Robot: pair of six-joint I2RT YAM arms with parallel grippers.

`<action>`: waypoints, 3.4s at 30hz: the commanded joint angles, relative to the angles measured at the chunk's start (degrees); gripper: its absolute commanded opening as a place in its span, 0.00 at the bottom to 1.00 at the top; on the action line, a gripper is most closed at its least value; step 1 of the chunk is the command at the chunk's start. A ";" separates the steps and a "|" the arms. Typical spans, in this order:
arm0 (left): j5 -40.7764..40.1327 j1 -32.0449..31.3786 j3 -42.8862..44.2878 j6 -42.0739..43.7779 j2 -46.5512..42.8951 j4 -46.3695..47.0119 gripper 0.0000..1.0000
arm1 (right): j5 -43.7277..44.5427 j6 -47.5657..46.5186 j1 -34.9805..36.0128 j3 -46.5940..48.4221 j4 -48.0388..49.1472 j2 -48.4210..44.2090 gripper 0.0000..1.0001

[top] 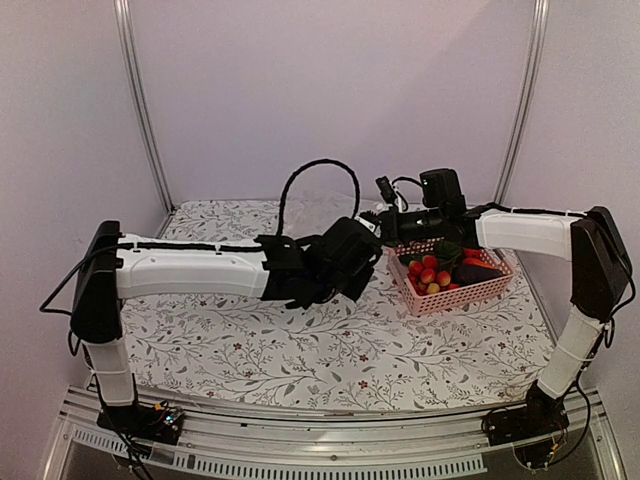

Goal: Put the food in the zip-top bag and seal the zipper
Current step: Pass from the left arm to the right, then pass from the right arm to the left, then open the zipper food storage bag at the center of the board.

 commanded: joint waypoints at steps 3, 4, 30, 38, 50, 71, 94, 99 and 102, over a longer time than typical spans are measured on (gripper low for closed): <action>-10.57 -1.19 -5.62 -3.26 -8.13 6.99 0.47 | 0.95 0.54 -0.29 -0.83 1.03 -1.69 0.00; -10.51 -0.91 -6.26 -2.80 -8.48 8.06 0.49 | 0.72 0.77 -0.29 -0.74 1.04 -1.80 0.00; -11.18 5.20 2.58 -3.52 0.03 -4.81 0.10 | 0.39 0.20 -0.29 -2.60 0.28 -3.84 0.00; -16.38 5.89 -0.20 -0.03 -4.97 -2.37 0.00 | 10.71 -4.93 -0.50 -1.16 -8.51 -2.61 0.00; -10.69 8.77 3.68 8.56 -5.54 -8.61 0.00 | 18.57 -11.96 -1.16 0.94 -12.90 -1.35 0.00; 5.97 14.05 13.85 10.07 -2.52 -23.24 0.00 | -5.43 -39.37 -1.85 1.82 -16.96 -19.63 0.50; 31.81 20.70 11.52 5.44 -9.83 -21.26 0.00 | 20.09 -74.31 21.20 9.36 -24.44 -10.13 0.46; 33.25 20.85 11.56 5.17 -9.79 -21.04 0.00 | 23.34 -73.79 21.68 11.39 -21.73 -8.22 0.48; 34.44 21.03 11.64 4.84 -9.61 -20.88 0.00 | 25.88 -73.77 21.85 12.26 -19.40 -7.34 0.49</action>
